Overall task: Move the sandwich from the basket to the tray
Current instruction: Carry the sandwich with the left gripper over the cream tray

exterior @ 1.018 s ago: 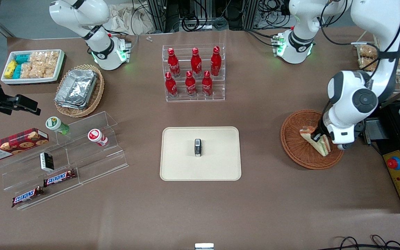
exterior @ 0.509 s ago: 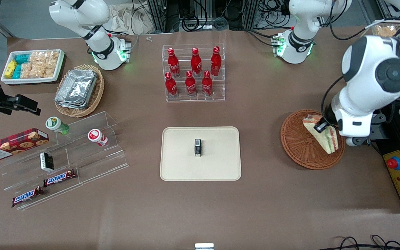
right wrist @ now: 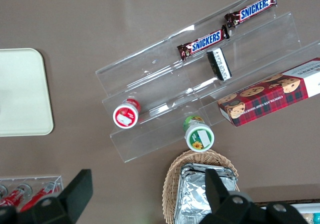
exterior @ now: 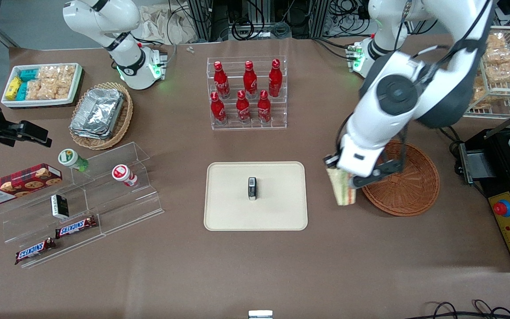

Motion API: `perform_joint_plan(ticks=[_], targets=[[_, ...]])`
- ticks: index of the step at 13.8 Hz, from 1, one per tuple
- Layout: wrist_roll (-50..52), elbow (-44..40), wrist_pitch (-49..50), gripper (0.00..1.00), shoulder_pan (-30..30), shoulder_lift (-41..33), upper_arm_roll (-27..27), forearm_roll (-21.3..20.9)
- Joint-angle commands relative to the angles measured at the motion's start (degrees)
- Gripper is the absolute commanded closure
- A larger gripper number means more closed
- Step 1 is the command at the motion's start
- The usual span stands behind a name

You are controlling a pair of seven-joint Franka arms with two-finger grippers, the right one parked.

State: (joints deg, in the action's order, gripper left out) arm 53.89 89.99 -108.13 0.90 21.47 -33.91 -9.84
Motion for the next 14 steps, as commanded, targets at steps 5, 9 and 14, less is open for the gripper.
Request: perform_joint_plan(ticks=[5, 9, 14], targets=[[2.98, -11.15, -2.43, 1.00, -8.27, 21.14, -2.66, -13.27], [4.11, -10.98, -5.24, 1.00, -10.12, 25.98, -2.57, -13.97], [5.09, -10.80, -5.25, 0.83, -10.65, 28.54, -2.57, -16.97]])
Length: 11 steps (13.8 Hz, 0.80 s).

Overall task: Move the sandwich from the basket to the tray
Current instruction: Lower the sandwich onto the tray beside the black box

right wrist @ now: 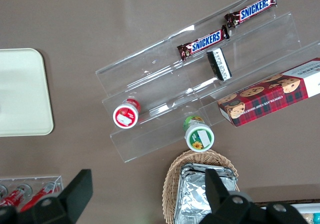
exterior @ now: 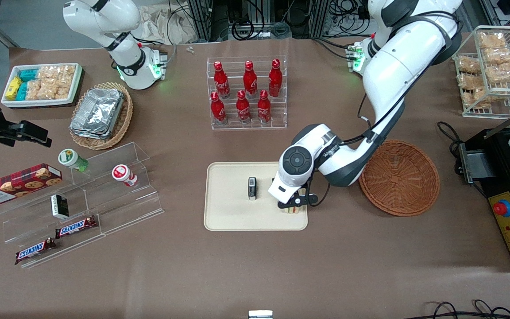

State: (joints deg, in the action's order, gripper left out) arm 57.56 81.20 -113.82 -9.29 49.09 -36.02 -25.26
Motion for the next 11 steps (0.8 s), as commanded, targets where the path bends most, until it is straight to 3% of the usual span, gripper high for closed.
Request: perform_joint_plan(ticks=[1, 2, 3, 11], targets=[[1.24, -2.01, 0.44, 0.53, -0.38, 0.92, -0.46, -1.46], [1.24, -2.01, 0.44, 0.07, -0.37, 0.92, -0.46, -1.03], [1.50, -2.01, 0.44, 0.00, -0.37, 0.75, -0.54, -0.94], [3.61, -2.45, 1.23, 0.00, 0.15, -1.79, -0.63, -0.85]])
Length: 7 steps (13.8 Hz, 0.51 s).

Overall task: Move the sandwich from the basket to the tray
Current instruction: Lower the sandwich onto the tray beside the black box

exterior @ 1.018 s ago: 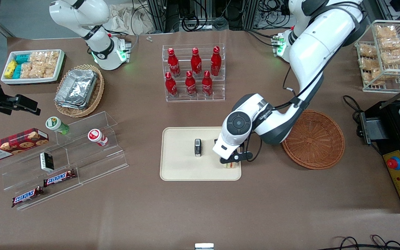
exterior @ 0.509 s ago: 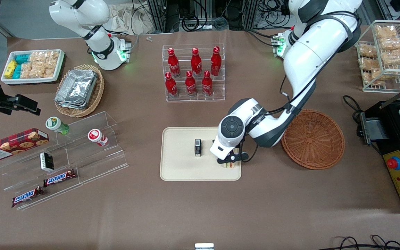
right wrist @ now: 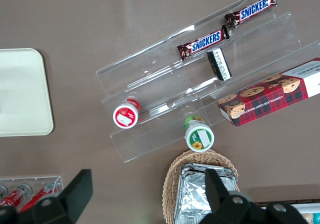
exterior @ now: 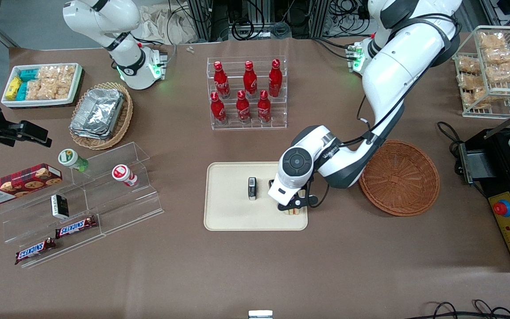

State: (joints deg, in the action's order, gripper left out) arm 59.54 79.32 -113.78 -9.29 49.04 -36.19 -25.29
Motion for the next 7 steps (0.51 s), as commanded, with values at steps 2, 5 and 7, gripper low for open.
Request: perform_joint_plan(ticks=[2, 5, 7], targets=[[1.72, -0.30, 2.50, 0.00, 0.76, -4.90, -0.46, -0.46], [1.02, 0.05, 10.81, 0.00, 4.01, -12.79, -0.81, -0.11], [0.93, 1.10, 15.59, 0.00, 7.95, -17.73, -1.16, 1.11]])
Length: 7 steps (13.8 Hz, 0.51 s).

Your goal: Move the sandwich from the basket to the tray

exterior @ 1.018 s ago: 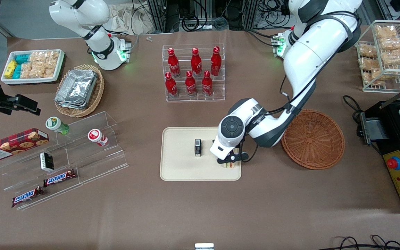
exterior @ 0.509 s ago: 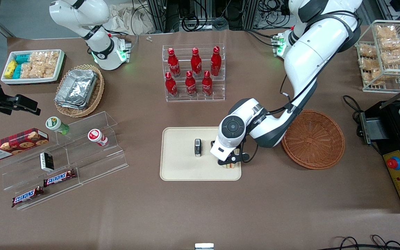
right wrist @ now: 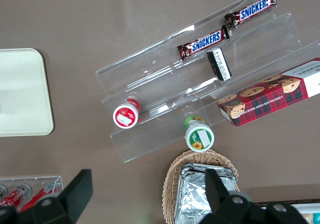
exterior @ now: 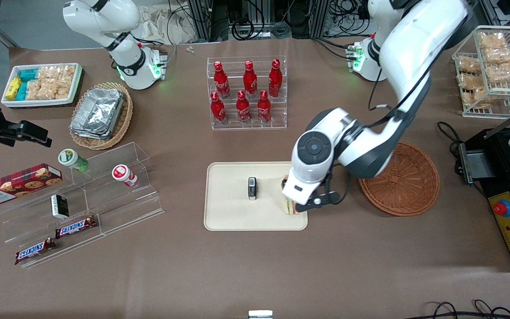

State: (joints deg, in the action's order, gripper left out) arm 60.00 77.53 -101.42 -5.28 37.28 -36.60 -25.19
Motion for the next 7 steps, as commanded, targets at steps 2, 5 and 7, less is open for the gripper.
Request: perform_joint_plan(ticks=[2, 5, 7], targets=[[-2.94, 3.33, 3.07, 0.00, 5.99, -10.63, -0.41, 5.13], [-14.52, 6.21, 2.54, 0.00, 5.37, -17.57, 8.27, 12.06], [-22.96, 12.00, 0.09, 0.00, 4.85, -23.71, 14.07, 16.38]])
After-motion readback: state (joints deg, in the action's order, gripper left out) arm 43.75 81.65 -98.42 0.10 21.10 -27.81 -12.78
